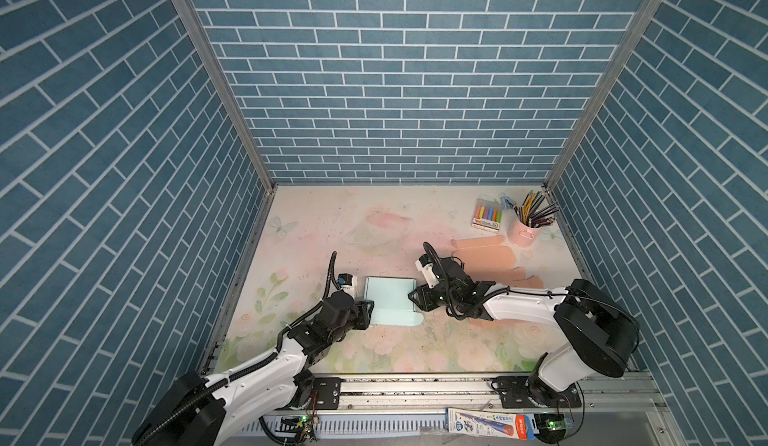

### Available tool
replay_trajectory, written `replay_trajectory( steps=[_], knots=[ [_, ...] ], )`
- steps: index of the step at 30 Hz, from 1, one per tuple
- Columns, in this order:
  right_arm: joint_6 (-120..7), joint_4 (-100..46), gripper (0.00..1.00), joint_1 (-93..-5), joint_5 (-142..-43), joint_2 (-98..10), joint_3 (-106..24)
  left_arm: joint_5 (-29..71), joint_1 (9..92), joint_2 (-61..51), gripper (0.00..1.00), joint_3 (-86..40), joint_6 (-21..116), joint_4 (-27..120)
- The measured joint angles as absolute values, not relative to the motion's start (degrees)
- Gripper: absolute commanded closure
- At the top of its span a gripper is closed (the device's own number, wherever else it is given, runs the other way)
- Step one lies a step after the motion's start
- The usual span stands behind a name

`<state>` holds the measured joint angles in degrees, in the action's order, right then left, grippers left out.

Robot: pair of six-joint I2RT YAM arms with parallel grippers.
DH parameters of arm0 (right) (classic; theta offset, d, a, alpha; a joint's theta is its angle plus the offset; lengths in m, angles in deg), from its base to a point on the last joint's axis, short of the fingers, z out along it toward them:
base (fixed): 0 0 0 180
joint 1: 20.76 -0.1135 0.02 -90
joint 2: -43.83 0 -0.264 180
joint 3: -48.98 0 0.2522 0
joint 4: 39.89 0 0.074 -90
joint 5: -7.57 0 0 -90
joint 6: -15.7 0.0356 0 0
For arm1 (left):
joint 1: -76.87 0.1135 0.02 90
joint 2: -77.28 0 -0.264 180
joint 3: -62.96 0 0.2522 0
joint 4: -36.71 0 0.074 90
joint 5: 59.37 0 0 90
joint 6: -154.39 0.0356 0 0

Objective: Fold the paper box

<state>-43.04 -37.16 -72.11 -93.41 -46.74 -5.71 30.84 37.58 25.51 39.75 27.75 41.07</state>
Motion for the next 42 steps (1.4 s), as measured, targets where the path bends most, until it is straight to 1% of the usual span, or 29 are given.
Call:
replay_trajectory(
  steps=[15,19,23,26,30,35,40,42],
  knots=[
    [-43.25,-37.29,0.58,-71.44,-93.67,-50.56,-9.22,30.75,37.12,25.4,0.59,39.57,27.72,41.15],
    [-43.25,-37.22,0.56,-71.22,-93.67,-50.69,-9.22,30.8,37.12,25.4,0.59,39.46,27.75,41.37],
    [-43.63,-36.5,0.49,-70.89,-93.06,-50.56,-9.22,31.58,37.08,25.6,0.47,38.63,27.92,43.47],
    [-43.69,-34.62,0.42,-70.85,-92.25,-49.19,-9.14,32.76,37.03,26.74,0.43,37.78,28.07,46.31],
    [-44.09,-31.87,0.38,-71.68,-89.61,-45.4,-8.94,34.73,36.77,30.23,0.36,36.67,28.27,50.53],
    [-44.3,-26.38,0.36,-74.76,-84.63,-41.01,-8.92,36.26,35.35,35.61,0.35,35.38,27.99,55.29],
    [-43.91,-23.45,0.31,-78.41,-82.61,-38.82,-8.59,36.98,31.18,35.63,0.35,34.59,27.2,57.28],
    [-43.41,-22.54,0.31,-80.03,-81.61,-38.8,-8.46,37.05,29.58,34.91,0.34,34.57,26.78,57.55]
  ],
)
